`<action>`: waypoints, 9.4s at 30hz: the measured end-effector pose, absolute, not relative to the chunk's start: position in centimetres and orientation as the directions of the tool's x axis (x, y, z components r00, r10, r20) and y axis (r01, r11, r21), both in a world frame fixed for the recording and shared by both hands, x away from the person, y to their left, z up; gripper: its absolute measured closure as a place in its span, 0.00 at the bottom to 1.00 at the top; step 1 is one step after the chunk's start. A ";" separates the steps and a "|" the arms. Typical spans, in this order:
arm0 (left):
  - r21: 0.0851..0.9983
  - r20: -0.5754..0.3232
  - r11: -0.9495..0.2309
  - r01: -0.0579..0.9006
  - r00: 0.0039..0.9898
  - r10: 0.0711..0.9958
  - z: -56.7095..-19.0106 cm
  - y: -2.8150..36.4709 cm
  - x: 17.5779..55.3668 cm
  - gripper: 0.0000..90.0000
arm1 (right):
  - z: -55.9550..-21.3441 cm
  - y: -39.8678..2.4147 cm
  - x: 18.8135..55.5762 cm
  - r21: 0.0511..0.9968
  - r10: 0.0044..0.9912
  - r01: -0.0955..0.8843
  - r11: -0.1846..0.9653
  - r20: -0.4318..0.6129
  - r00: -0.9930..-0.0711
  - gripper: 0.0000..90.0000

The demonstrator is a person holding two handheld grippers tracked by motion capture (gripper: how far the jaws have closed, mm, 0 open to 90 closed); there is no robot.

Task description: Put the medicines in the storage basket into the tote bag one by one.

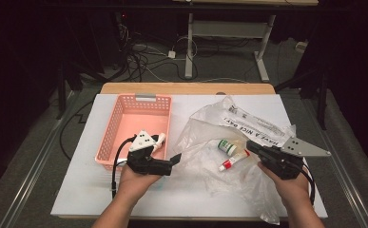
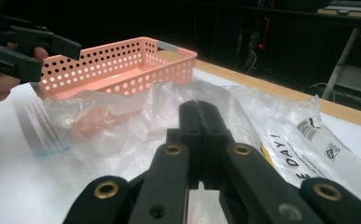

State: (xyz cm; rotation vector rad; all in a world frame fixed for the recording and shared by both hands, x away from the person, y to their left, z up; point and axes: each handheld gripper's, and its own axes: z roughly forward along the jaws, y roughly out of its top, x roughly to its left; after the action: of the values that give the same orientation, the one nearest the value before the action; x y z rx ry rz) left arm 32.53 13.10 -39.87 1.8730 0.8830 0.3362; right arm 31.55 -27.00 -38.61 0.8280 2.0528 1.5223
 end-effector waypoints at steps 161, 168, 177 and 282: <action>0.844 -0.106 -0.280 0.457 0.655 0.748 -40.4 16.4 34.1 0.64 | -38.8 -26.8 31.1 0.956 0.697 0.189 0.225 -0.022 -0.717 1.00; 0.861 -0.097 -0.287 0.420 0.690 0.717 -39.8 15.0 32.8 0.64 | -38.9 -26.7 31.2 0.955 0.698 0.190 0.228 -0.024 -0.716 1.00; 0.894 -0.089 -0.273 0.356 0.737 0.669 -37.9 13.1 31.0 0.64 | -38.7 -26.6 31.1 0.957 0.695 0.185 0.225 -0.025 -0.719 1.00; 0.770 -0.059 -0.456 0.447 0.761 0.646 -45.8 -3.1 36.7 0.41 | -38.4 -26.3 31.6 0.963 0.683 0.173 0.205 -0.014 -0.730 1.00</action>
State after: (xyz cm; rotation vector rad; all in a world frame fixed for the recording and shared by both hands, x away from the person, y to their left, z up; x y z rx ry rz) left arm 36.75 -3.12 -45.77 2.1272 0.8146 0.3061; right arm 31.58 -26.25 -38.36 0.7944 2.0443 1.5447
